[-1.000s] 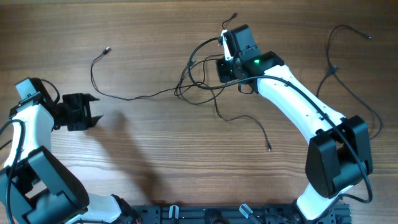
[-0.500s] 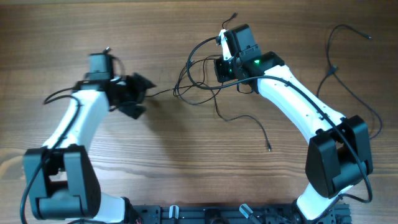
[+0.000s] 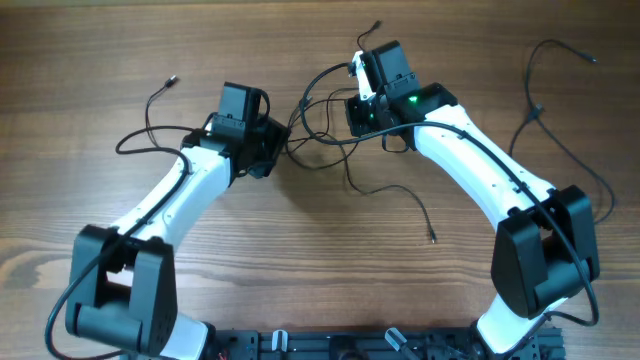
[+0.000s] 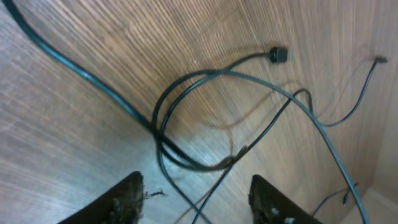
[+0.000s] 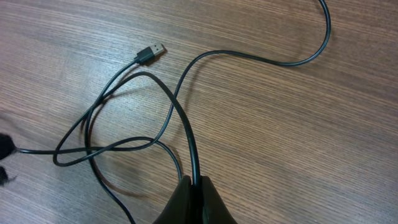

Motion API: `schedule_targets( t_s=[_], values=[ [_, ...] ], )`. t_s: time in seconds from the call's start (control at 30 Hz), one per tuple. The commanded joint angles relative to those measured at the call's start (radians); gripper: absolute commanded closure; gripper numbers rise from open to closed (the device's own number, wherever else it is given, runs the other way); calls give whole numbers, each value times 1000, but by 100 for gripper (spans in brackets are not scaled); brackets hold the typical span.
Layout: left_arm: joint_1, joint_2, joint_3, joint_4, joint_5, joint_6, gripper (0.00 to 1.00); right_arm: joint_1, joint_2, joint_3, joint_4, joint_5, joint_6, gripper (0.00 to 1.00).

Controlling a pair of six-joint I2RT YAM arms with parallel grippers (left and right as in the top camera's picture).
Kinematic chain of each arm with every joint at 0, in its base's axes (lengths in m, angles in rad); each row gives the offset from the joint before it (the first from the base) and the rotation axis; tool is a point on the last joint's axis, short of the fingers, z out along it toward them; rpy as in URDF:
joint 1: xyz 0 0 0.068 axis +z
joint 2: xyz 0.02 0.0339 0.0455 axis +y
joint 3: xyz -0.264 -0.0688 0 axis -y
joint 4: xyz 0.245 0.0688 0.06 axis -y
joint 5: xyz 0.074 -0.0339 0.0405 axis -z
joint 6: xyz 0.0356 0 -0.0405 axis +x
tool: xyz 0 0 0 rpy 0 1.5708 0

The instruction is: Untangle cables

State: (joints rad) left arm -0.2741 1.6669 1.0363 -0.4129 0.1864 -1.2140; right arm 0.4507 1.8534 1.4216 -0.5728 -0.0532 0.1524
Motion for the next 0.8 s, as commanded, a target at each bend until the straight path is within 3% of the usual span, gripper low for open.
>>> schedule_targets(
  t_s=[0.0, 0.1, 0.2, 0.23, 0.27, 0.3, 0.37, 0.53, 0.77],
  values=[
    [-6, 70, 12, 31, -35, -33, 46, 0, 23, -8, 3, -20, 35, 96],
    [-6, 117, 12, 55, -35, -34, 49, 0, 23, -8, 10, -20, 35, 96],
    [-3, 148, 12, 72, -36, -32, 61, 0, 23, -8, 10, -20, 35, 96],
    [1, 147, 12, 73, -37, -32, 73, 0, 23, -8, 10, -20, 35, 96],
    [8, 143, 12, 73, -39, -27, 94, 0, 23, -8, 10, -20, 34, 96],
    [18, 137, 12, 72, -39, -24, 96, 0, 23, -8, 10, -19, 34, 96],
    [59, 101, 12, 40, -14, -21, 96, 0, 23, -8, 10, -19, 34, 96],
    [237, -104, 12, -28, 251, 162, 96, 0, 23, -8, 13, -15, 34, 96],
    [494, -423, 12, -67, 369, 167, 96, 0, 23, -8, 37, -14, 35, 95]
  ],
)
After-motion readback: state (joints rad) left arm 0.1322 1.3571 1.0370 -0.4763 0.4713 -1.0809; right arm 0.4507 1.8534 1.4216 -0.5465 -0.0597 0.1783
